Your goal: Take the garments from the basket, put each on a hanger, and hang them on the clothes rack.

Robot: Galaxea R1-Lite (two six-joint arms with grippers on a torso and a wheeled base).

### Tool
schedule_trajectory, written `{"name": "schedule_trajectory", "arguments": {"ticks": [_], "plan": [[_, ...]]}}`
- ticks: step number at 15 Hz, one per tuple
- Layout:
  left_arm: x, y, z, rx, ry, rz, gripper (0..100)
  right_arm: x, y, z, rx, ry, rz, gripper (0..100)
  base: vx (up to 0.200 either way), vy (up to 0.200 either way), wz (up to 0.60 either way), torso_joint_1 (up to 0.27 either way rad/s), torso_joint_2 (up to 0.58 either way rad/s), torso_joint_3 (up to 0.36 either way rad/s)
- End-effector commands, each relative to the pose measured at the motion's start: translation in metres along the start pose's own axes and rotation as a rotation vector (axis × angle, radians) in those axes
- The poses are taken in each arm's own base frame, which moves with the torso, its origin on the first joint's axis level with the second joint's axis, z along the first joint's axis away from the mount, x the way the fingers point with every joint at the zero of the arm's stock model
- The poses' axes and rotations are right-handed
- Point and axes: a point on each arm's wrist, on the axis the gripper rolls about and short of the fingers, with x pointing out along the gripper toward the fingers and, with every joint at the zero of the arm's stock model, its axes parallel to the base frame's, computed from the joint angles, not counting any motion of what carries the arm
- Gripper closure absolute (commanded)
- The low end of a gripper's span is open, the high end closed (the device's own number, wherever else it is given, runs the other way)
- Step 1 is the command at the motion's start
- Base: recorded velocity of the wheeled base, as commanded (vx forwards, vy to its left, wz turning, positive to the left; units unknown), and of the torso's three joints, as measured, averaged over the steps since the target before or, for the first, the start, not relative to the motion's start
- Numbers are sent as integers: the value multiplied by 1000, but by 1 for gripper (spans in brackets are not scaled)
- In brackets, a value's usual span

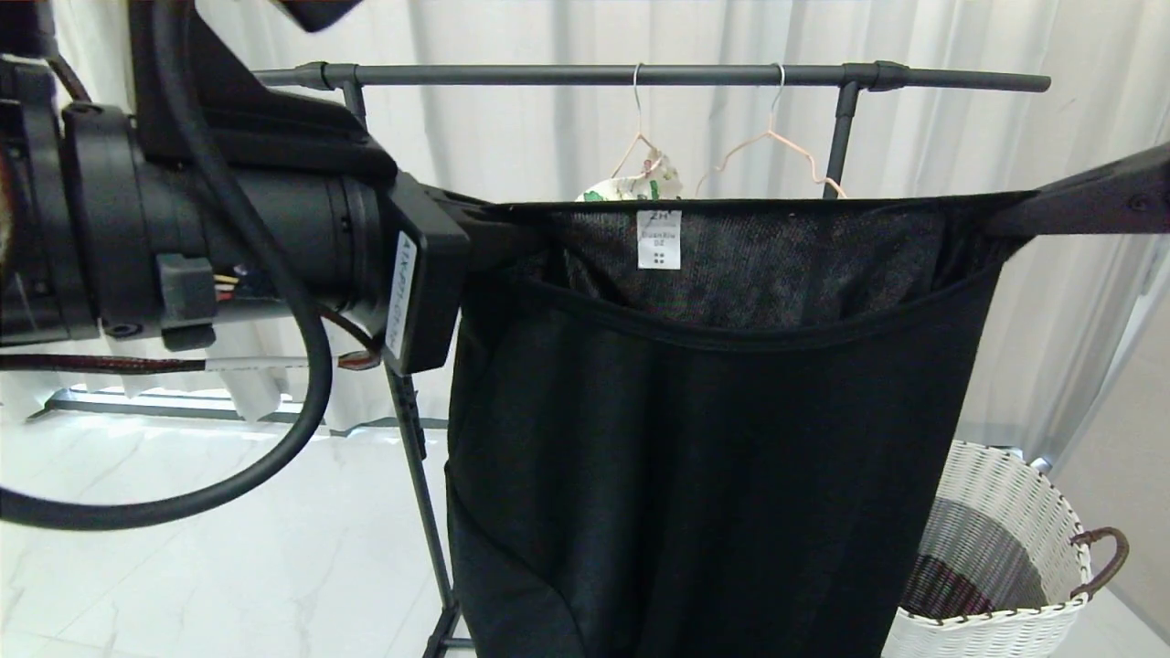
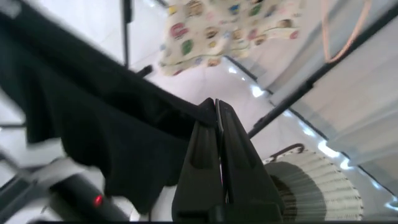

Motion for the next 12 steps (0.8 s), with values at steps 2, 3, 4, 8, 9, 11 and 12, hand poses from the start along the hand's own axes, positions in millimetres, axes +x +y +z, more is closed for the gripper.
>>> {"name": "schedule_trajectory", "arguments": {"ticks": [2, 3, 4, 8, 9, 11, 12], "plan": [[29, 0, 4, 6, -81, -64, 100, -41, 17, -22, -59, 22, 181, 100, 0, 0, 0, 0, 0, 0], [39, 0, 5, 7, -93, -65, 100, -47, 23, -27, -80, 39, 237, 100, 0, 0, 0, 0, 0, 0], [47, 1, 8, 7, -102, -64, 100, -47, 32, -30, -84, 56, 299, 100, 0, 0, 0, 0, 0, 0], [54, 4, 16, 7, -126, -57, 100, -35, 56, -34, -64, 112, 404, 100, 0, 0, 0, 0, 0, 0], [53, 4, 16, 7, -125, -55, 100, -34, 56, -35, -61, 111, 400, 100, 0, 0, 0, 0, 0, 0], [40, 2, 9, 6, -108, -57, 100, -28, 43, -32, -10, 96, 297, 100, 0, 0, 0, 0, 0, 0], [31, 0, 3, 5, -95, -58, 100, -23, 33, -28, 31, 66, 230, 100, 0, 0, 0, 0, 0, 0]]}}
